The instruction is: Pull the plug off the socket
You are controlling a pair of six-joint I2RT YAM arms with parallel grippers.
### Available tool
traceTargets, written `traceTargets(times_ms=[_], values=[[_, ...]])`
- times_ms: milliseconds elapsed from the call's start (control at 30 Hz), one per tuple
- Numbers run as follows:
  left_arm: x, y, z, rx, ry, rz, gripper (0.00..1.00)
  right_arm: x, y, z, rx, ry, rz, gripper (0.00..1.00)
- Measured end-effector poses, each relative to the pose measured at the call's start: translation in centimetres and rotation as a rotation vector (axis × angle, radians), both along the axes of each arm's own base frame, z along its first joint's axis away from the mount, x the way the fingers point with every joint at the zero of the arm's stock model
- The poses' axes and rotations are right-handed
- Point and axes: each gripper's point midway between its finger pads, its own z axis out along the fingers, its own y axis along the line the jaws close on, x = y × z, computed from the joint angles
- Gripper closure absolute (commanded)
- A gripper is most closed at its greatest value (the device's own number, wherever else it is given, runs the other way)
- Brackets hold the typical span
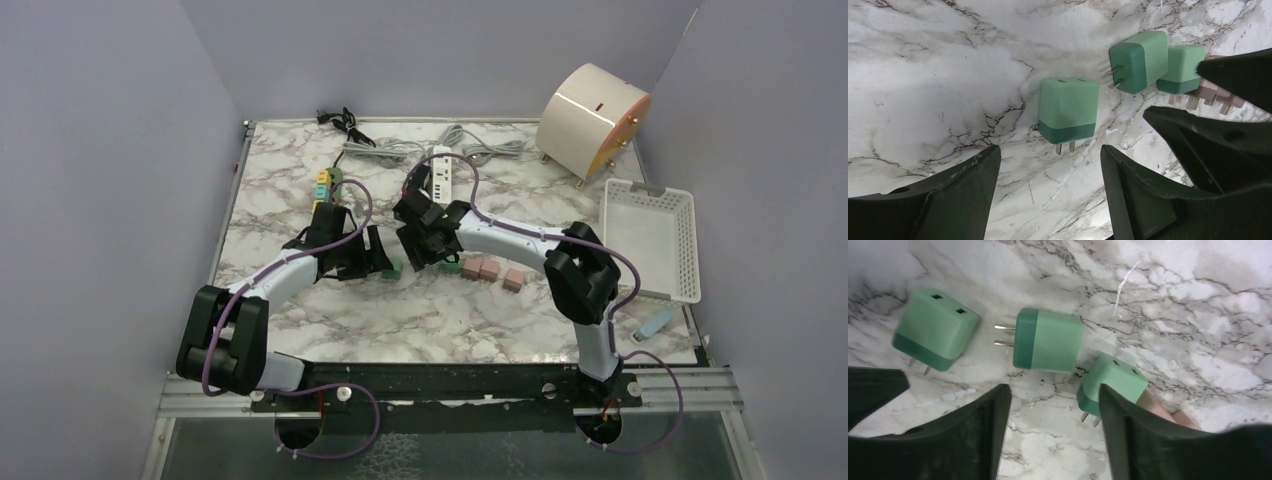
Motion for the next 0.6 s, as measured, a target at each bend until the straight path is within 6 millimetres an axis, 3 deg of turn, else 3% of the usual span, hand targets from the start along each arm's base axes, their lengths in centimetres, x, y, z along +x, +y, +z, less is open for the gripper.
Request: traceTargets(times_ms=[167, 267, 300, 400, 467, 500, 533, 600], values=[[0.0, 0.0, 0.0, -0.001, 0.0, 0.001, 0.25, 0.4, 1.0, 3.8, 0.132, -0.031, -0.096, 0.0], [0.0, 0.0, 0.0, -0.001, 0.0, 0.002, 0.25, 0.9, 2.7, 6.0, 0.24, -0.03, -0.188, 0.01], [0.0, 0.0, 0.0, -0.001, 0.0, 0.002, 0.25, 1.2, 3.4, 6.9, 0.284, -0.026, -0.225, 0.15], [0.0, 0.0, 0.0, -0.001, -0.001, 0.002, 0.25, 1.9, 5.0, 9.6, 0.405, 0.002, -0.325, 0.72], [0.1, 0.1, 0.2, -0.004, -0.008, 0.007, 0.25, 2.0, 5.7, 10.9, 0.476, 0.035, -0.426, 0.93], [0.2, 0.2, 0.5, -0.006, -0.016, 0.011, 0.25, 2.0, 5.8, 11.2, 0.508, 0.058, -0.491, 0.94], [0.3, 0.4, 0.7, -0.008, -0.024, 0.016, 0.25, 1.8, 5.7, 11.4, 0.535, 0.086, -0.559, 0.83], [0.6, 0.7, 1.3, -0.018, -0.041, 0.03, 0.25, 0.9, 4.6, 10.8, 0.579, 0.163, -0.699, 0.27]])
